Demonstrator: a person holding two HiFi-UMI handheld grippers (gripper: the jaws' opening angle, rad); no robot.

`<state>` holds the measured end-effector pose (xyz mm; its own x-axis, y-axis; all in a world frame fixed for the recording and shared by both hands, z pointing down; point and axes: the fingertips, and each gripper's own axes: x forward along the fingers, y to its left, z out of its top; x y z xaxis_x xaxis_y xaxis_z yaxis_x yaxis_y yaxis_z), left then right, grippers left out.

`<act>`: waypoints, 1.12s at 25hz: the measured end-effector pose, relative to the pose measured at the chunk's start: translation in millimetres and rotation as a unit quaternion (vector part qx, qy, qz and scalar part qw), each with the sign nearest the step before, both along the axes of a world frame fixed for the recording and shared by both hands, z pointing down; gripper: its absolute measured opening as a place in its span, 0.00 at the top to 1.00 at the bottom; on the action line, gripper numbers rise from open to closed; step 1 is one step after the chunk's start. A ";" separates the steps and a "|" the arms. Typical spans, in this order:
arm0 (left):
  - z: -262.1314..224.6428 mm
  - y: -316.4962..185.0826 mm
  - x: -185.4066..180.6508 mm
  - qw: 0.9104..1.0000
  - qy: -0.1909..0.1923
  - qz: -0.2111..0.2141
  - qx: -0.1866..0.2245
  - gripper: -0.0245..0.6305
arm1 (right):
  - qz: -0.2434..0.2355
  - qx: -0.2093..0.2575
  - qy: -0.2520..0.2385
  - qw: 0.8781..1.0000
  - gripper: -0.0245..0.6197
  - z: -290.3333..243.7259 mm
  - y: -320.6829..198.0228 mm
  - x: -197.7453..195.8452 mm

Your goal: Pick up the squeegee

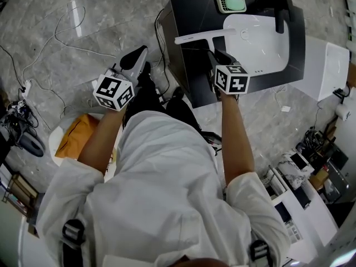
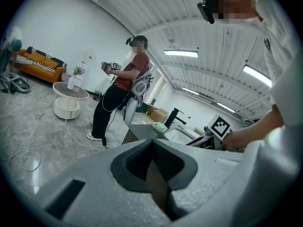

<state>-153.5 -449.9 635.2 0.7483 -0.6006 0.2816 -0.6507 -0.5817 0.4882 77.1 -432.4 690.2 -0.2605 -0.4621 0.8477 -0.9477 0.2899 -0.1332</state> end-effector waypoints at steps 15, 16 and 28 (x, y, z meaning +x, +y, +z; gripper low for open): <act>-74.9 30.4 27.1 0.996 -0.014 -0.005 0.091 0.94 | -0.013 0.162 -0.058 0.985 0.84 -114.6 14.8 -1.3; -82.6 33.3 31.2 0.995 -0.015 -0.005 0.100 0.94 | -0.014 0.177 -0.064 0.982 0.84 -126.5 18.3 -0.1; -197.3 89.7 88.0 0.981 -0.015 0.008 0.193 0.94 | -0.038 0.349 -0.146 0.925 0.84 -280.8 87.0 35.5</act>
<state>-65.5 -360.2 438.0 0.7539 -0.6545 0.0573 -0.6499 -0.7301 0.2113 112.7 -345.4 409.5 -0.4860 -0.8411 0.2374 -0.8739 0.4667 -0.1358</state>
